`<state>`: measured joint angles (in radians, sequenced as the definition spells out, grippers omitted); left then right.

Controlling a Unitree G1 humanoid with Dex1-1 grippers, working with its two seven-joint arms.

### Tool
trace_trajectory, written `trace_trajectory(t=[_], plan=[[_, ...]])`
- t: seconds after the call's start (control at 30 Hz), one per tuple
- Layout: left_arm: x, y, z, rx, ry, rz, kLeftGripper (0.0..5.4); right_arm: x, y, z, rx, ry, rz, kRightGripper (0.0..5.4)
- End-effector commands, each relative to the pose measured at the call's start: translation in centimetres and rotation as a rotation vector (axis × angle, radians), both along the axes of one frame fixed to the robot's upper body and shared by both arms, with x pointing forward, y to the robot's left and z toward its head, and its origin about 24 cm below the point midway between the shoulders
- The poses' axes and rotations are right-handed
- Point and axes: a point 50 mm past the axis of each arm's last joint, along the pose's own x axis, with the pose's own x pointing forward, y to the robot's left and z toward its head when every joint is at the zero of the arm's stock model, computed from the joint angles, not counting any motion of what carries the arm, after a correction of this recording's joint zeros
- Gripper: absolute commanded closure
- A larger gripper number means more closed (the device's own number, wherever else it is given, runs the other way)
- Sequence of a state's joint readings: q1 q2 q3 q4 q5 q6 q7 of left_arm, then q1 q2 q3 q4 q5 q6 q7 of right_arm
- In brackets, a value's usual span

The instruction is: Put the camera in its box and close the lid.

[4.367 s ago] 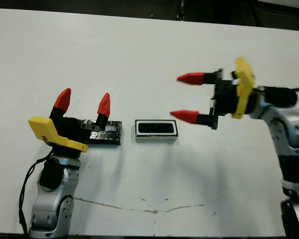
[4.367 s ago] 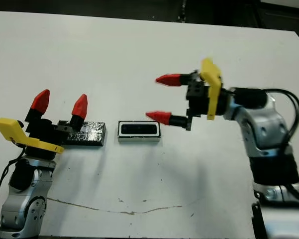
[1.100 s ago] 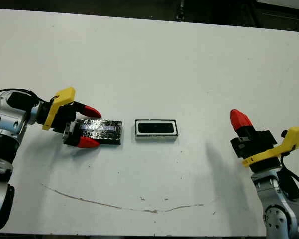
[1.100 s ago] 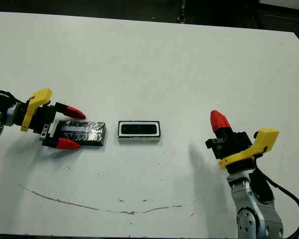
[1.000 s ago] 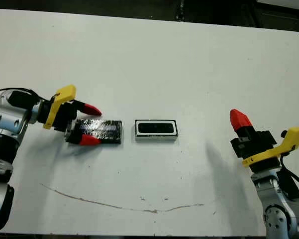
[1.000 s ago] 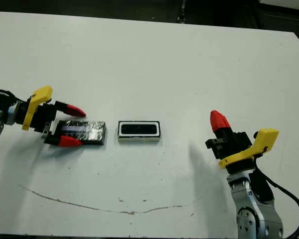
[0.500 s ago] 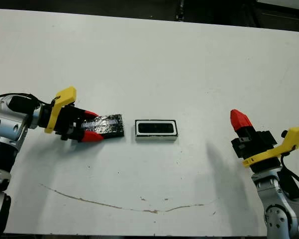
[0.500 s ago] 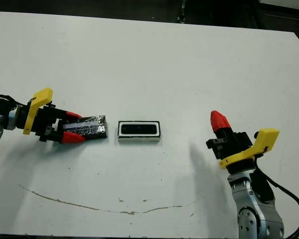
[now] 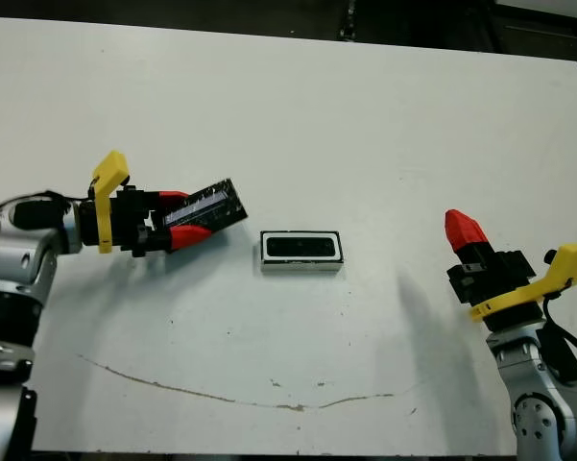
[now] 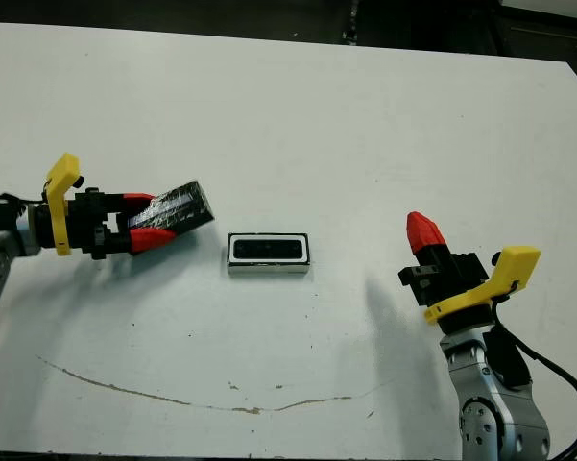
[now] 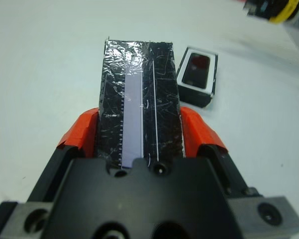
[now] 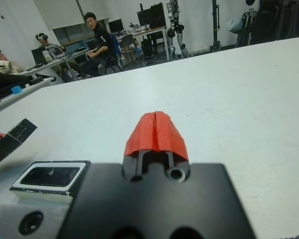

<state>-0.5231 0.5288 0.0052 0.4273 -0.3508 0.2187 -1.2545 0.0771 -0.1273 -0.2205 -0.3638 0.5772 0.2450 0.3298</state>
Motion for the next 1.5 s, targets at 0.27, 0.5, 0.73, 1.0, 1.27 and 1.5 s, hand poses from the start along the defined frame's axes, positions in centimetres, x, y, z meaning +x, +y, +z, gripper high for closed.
trace_trajectory(t=[0.27, 0.5, 0.73, 1.0, 1.27, 1.5], plan=[[-0.4, -2.1, -0.2, -0.019, 0.048, -0.144, 2.25, 0.0, -0.2, -0.2, -0.010, 0.024, -0.008, 5.40], [0.1, -3.8, -1.0, 0.022, 0.166, -0.287, 2.25, -0.1, -0.2, -0.2, -0.018, 0.024, -0.009, 5.40], [0.5, -4.7, -1.6, 0.086, 0.174, -0.362, 2.25, -0.1, -0.1, -0.2, -0.022, 0.025, -0.010, 5.40], [0.7, -5.9, -2.5, 0.132, 0.170, -0.397, 2.25, -0.1, -0.1, -0.3, -0.019, 0.028, -0.013, 5.40], [0.5, -7.5, -3.1, 0.141, 0.118, -0.421, 2.25, -0.2, -0.1, -0.3, -0.031, 0.026, -0.014, 5.40], [0.2, -8.4, -3.3, 0.150, 0.089, -0.422, 2.25, -0.2, -0.1, -0.3, -0.026, 0.028, -0.011, 5.40]])
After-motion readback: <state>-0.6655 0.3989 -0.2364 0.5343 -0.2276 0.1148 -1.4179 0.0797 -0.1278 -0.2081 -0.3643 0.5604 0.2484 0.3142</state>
